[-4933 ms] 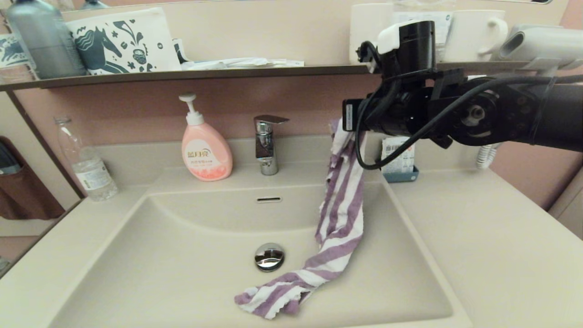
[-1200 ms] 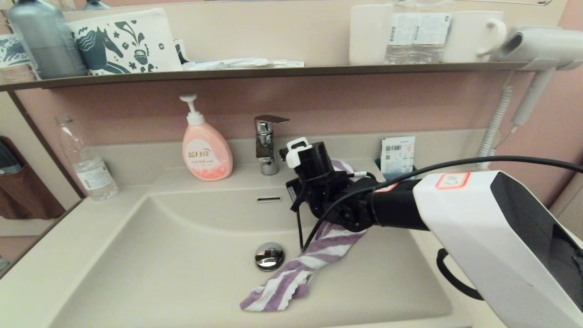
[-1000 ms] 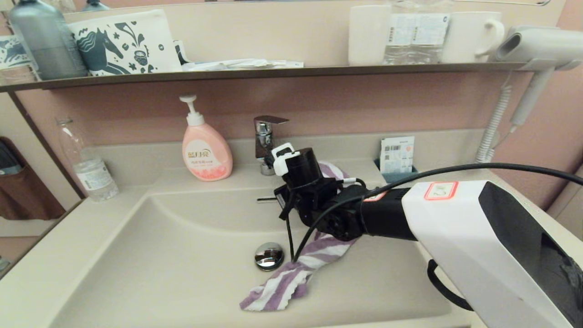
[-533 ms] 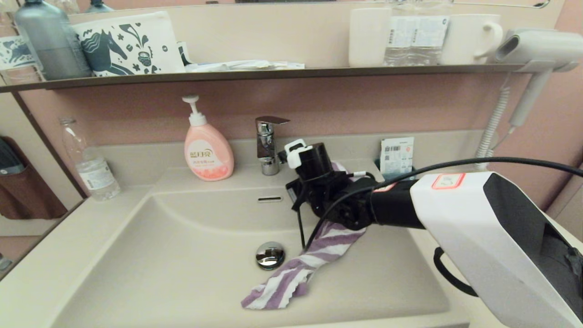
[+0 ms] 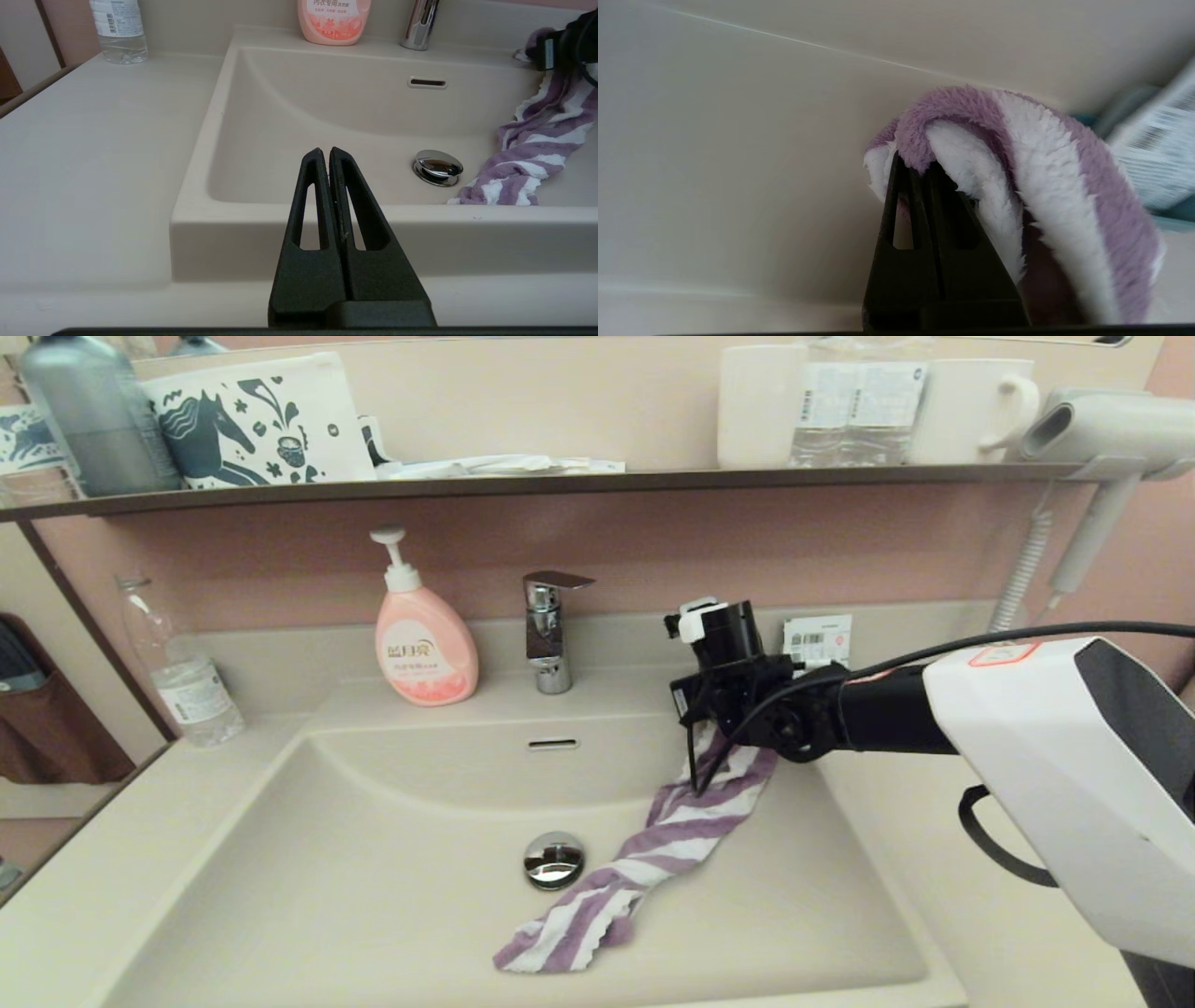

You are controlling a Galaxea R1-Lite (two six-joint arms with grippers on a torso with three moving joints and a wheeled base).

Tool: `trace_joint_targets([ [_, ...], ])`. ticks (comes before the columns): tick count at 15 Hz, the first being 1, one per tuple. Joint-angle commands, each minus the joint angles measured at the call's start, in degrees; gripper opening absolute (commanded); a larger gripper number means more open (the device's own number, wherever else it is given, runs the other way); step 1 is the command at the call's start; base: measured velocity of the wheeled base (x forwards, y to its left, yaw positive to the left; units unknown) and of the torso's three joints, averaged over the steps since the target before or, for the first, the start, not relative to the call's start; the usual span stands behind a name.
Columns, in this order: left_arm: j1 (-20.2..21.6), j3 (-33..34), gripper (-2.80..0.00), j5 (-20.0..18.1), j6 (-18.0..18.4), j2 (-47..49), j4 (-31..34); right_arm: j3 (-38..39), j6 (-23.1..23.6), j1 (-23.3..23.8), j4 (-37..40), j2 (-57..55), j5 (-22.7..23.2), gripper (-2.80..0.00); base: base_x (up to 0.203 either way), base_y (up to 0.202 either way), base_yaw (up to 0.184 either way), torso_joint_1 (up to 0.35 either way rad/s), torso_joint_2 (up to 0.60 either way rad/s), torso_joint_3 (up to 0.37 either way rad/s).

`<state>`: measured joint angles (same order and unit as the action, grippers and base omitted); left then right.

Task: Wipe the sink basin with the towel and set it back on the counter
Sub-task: Wipe the sink

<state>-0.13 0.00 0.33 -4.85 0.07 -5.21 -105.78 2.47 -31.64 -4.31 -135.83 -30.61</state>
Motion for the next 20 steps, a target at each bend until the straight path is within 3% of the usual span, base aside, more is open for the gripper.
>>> trace_joint_targets([
  [1, 0.0, 0.0, -2.8, 0.0, -0.1, 0.0, -0.1, 2.2, 0.0, 2.0, -0.1, 2.2, -0.3, -2.8, 0.0, 0.0, 0.0, 0.0, 0.0, 0.0],
  [7, 0.0, 0.0, -2.8, 0.0, -0.1, 0.0, -0.1, 16.6, -2.4, 4.1, 1.5, 19.1, -0.1, -2.8, 0.0, 0.0, 0.0, 0.0, 0.0, 0.0],
  [12, 0.0, 0.0, -2.8, 0.0, -0.1, 0.0, -0.1, 23.0, -9.8, -0.1, 20.1, 44.3, 0.1, -2.8, 0.0, 0.0, 0.0, 0.0, 0.0, 0.0],
  [15, 0.0, 0.0, -2.8, 0.0, 0.0, 0.0, -0.1, 18.8, -11.3, -0.4, 36.7, 56.6, -0.9, -2.8, 0.0, 0.0, 0.0, 0.0, 0.0, 0.0],
  [20, 0.0, 0.0, -2.8, 0.0, -0.1, 0.0, -0.1, 3.6, -7.4, 11.2, 44.3, 61.0, -1.5, -2.8, 0.0, 0.0, 0.0, 0.0, 0.0, 0.0],
])
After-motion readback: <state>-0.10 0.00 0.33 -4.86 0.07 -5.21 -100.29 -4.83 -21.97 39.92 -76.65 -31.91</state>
